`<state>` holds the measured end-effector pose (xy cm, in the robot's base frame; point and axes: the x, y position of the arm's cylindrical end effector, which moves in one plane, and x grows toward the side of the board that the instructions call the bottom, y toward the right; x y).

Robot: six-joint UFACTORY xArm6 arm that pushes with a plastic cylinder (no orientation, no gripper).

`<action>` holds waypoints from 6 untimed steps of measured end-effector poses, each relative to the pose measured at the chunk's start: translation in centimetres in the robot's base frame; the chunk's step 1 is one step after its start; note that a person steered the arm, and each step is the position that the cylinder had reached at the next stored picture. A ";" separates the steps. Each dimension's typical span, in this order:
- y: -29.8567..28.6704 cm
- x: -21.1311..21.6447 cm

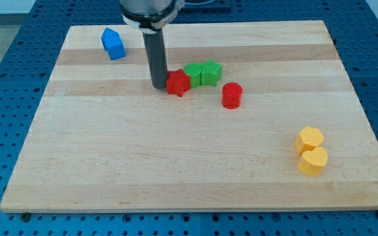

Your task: Point at the blue cube

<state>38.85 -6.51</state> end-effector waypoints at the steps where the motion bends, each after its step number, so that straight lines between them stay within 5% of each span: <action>1: 2.0 1.8; 3: 5.0 2.9; 5: -2.9 1.5; 6: -2.2 -1.0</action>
